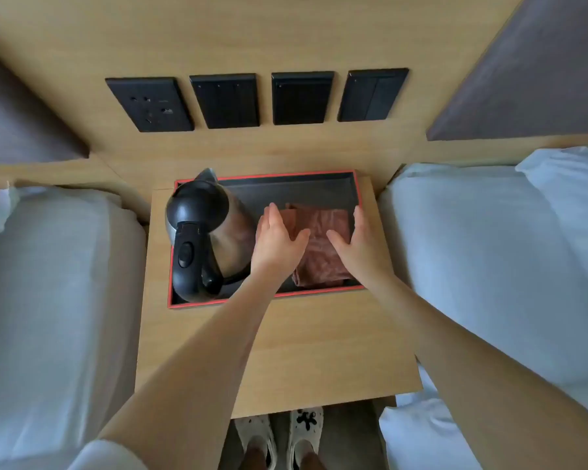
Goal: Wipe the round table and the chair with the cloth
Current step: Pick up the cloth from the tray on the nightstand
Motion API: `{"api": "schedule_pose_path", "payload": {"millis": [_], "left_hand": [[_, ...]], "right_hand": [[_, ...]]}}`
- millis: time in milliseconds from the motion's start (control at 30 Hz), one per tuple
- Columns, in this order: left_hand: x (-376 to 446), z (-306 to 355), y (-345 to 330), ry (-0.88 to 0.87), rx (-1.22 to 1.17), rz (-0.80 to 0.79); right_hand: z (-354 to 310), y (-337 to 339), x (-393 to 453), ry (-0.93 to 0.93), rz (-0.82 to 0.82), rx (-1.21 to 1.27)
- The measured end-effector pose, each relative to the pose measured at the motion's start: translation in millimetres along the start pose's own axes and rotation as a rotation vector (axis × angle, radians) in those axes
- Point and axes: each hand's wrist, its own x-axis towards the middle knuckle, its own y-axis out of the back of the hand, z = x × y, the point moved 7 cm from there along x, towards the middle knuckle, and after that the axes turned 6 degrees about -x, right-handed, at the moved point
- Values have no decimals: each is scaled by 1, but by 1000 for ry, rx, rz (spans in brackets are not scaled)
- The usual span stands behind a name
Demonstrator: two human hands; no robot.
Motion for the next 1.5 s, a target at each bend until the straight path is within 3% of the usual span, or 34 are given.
{"api": "schedule_pose_path", "payload": {"millis": [267, 467, 700, 1033, 1267, 1500], "left_hand": [[40, -51, -44, 166, -24, -28], [40, -68, -56, 250, -28, 56], [48, -71, -65, 319, -241, 42], [52, -75, -65, 384, -582, 17], [40, -37, -42, 277, -874, 21], [18, 31, 8, 120, -933, -10]], "right_hand": [[67, -53, 45, -205, 23, 85], [79, -64, 51, -216, 109, 23], [85, -67, 60, -347, 21, 238], [70, -67, 54, -371, -64, 686], [41, -39, 48, -284, -30, 745], [-13, 20, 29, -162, 35, 845]]}}
